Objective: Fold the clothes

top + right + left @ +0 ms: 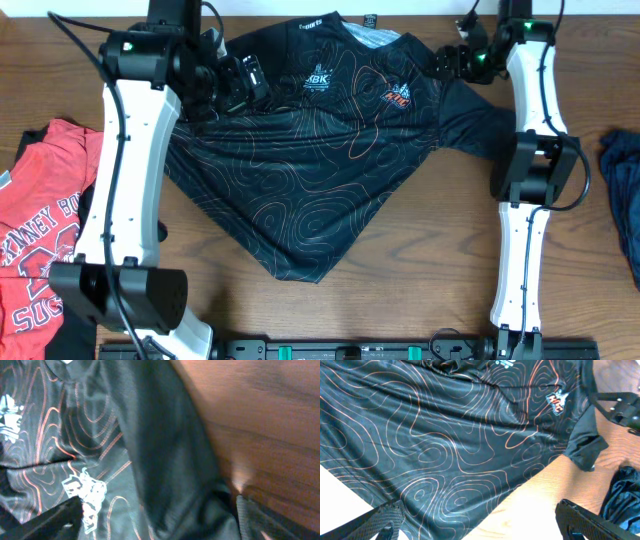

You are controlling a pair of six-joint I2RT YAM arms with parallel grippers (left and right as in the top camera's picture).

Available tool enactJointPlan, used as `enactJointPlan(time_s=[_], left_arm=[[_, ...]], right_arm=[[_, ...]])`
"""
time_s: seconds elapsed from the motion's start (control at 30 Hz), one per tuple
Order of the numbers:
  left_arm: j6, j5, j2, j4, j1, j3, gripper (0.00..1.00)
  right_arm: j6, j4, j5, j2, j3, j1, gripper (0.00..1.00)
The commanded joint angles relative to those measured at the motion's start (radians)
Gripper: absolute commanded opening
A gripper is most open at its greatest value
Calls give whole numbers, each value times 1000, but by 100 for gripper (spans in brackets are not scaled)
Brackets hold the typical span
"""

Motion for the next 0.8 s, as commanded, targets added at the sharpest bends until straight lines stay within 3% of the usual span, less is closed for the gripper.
enactJointPlan(time_s=[0.0,0.1,0.17,0.2,0.47,0.77], left_arm=[[16,-1,-59,-9,1,11,98],[16,-1,-72,-16,1,11,98],[17,-2,-72,-29,1,11,98],[17,-6,-71,-35,1,8,98],[48,-58,-70,-6,-33,-144,98],[53,-58,-70,113,-166,-352,98]], right_arm=[[37,-16,0,117,-26,32,82],[45,-16,0,119,-32,35,58],[60,-16,0,119,-32,32,9],[76,-16,0,119,-32,27,1],[144,-34,3,119,-30,-43,1],[236,-147,74,98,-29,-252,1]])
